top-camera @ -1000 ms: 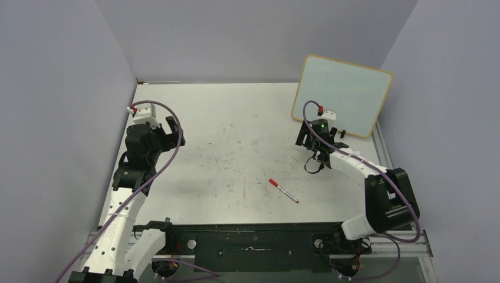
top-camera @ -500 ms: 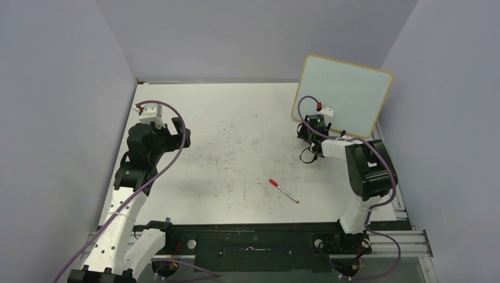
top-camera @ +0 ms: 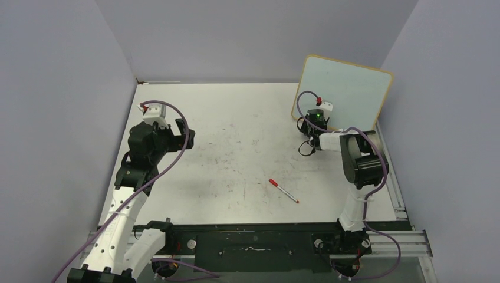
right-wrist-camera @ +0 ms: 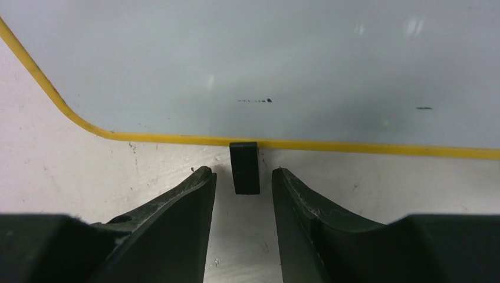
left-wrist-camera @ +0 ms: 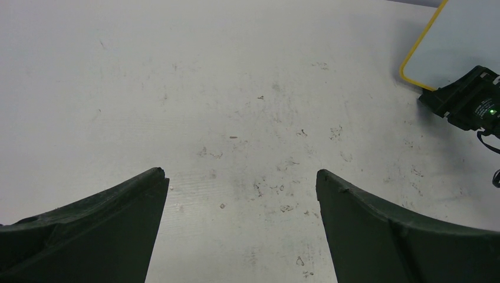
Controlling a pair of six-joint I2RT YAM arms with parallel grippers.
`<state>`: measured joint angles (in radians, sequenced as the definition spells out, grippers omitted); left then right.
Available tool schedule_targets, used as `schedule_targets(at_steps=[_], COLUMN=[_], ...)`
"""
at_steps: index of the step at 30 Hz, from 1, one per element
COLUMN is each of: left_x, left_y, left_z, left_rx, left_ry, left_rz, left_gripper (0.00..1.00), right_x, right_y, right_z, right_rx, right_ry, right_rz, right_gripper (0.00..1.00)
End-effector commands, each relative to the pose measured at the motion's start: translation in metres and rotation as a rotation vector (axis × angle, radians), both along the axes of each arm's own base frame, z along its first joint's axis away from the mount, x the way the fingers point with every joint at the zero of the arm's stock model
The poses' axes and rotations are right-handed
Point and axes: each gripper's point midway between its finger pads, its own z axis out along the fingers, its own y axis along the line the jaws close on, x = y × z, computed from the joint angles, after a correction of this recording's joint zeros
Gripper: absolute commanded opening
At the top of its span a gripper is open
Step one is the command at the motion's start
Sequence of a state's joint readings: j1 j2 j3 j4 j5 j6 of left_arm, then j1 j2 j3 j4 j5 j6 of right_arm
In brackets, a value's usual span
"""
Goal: Write a sentence on the whiteboard
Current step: Move the whiteboard stand to the center of the board.
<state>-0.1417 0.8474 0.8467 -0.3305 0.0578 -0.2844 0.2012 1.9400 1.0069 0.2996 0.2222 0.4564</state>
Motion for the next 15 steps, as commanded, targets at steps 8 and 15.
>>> schedule_targets(at_steps=[8, 15], left_x=[0.006, 0.007], left_y=[-0.008, -0.010], left_z=[0.014, 0.014], left_rx=[-0.008, -0.010], left_ry=[-0.065, -0.062], left_rz=[-0.034, -0.041], left_gripper=[0.96, 0.96], right_x=[0.025, 0.022], right_y=[-0.005, -0.007], right_z=[-0.003, -0.005], right_rx=[-0.007, -0.033], right_ry=[-0.017, -0.004], right_rz=[-0.044, -0.060], right_gripper=[0.32, 0.26])
